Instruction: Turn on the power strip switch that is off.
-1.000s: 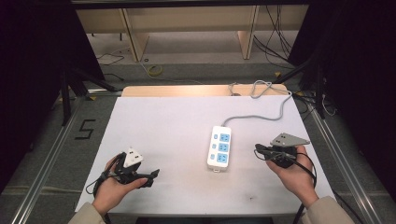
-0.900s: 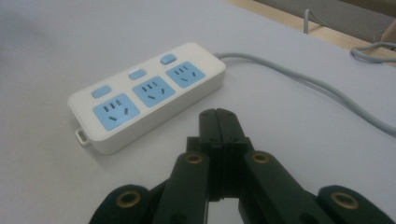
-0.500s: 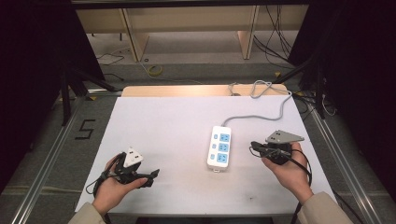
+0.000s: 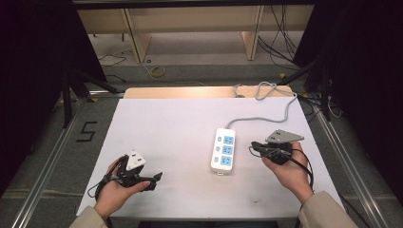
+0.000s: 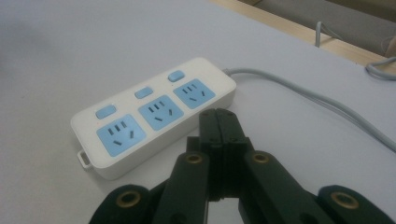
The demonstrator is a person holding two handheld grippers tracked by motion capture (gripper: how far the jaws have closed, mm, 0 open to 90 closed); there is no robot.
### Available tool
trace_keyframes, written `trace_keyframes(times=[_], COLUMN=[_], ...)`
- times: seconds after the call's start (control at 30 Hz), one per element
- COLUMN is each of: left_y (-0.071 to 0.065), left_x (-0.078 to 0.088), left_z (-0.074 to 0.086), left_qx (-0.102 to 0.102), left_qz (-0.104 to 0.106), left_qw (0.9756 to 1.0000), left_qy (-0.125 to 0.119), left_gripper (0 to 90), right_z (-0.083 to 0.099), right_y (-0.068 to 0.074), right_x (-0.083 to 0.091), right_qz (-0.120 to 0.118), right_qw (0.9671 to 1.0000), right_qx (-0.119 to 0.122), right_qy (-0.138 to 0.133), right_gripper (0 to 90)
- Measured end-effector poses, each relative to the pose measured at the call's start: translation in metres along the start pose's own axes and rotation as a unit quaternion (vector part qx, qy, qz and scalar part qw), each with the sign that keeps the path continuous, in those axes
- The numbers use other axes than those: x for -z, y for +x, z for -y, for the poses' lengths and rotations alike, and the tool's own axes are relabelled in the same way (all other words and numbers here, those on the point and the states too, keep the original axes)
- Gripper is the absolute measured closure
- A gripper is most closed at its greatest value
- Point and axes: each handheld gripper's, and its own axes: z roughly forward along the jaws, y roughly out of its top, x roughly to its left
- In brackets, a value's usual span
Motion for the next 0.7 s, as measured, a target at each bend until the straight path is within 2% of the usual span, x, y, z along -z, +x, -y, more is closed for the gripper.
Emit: trace_keyframes(times=[0.7], left_y=[0.000], left_x=[0.000], left_z=[0.000], left_qx=[-0.003], left_qz=[0.001], left_qw=[1.0000], left_qy=[0.002], left_gripper=[15.5], right_z=[-0.010], right_y=[0.002], right_x=[-0.012], right_qz=[-0.005], right_qw=[1.0000], right_qx=[0.002], right_qy=[0.000], right_gripper=[90.0])
